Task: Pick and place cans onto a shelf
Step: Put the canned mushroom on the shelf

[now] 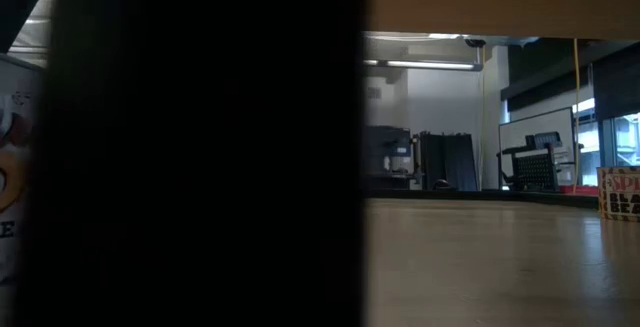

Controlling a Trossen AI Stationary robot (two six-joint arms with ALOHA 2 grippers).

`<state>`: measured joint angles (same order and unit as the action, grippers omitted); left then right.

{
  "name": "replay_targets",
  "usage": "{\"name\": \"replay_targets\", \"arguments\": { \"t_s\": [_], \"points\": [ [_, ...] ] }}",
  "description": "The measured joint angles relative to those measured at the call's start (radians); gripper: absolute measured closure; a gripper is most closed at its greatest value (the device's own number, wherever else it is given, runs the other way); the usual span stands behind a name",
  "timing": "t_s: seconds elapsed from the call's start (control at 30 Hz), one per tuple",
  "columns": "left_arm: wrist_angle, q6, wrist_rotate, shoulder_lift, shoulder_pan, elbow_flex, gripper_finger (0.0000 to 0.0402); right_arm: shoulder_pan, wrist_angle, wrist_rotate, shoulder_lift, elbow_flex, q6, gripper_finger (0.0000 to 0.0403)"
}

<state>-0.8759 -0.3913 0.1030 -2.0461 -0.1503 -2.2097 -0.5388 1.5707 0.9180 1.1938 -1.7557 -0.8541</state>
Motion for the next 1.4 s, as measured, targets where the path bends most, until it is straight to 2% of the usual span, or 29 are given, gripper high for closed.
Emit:
{"name": "replay_targets", "arguments": {
  "t_s": [0.17,0.47,0.57,0.67,0.9,1.1,1.4],
  "points": [
    [0.017,0.049,0.07,-0.029,-0.04,-0.002,0.0399,0.0,0.0,0.002,-0.003,0.0,0.0,0.0393],
    [0.023,0.044,0.183,-0.08,-0.099,-0.001,0.0399,0.0,0.0,0.002,-0.003,0.0,-0.026,0.0393],
    [0.007,0.04,0.212,-0.084,-0.114,0.002,0.0399,-0.001,0.0,-0.092,-0.009,0.0,0.031,0.0393],
    [0.003,0.031,0.194,-0.081,-0.127,0.002,0.0399,-0.009,0.001,-0.196,-0.015,0.0,0.083,0.0393],
    [0.011,0.049,0.157,-0.09,-0.137,0.028,0.0399,-0.036,-0.012,-0.3,-0.025,0.0,0.152,0.0393],
    [0.068,0.051,0.15,-0.115,-0.162,0.028,0.0399,-0.049,-0.028,-0.311,-0.027,0.0,0.154,0.0393],
    [0.053,0.077,0.19,-0.136,-0.183,0.03,0.0399,-0.049,-0.044,-0.311,-0.027,0.0,0.155,0.0393]
  ]
}}
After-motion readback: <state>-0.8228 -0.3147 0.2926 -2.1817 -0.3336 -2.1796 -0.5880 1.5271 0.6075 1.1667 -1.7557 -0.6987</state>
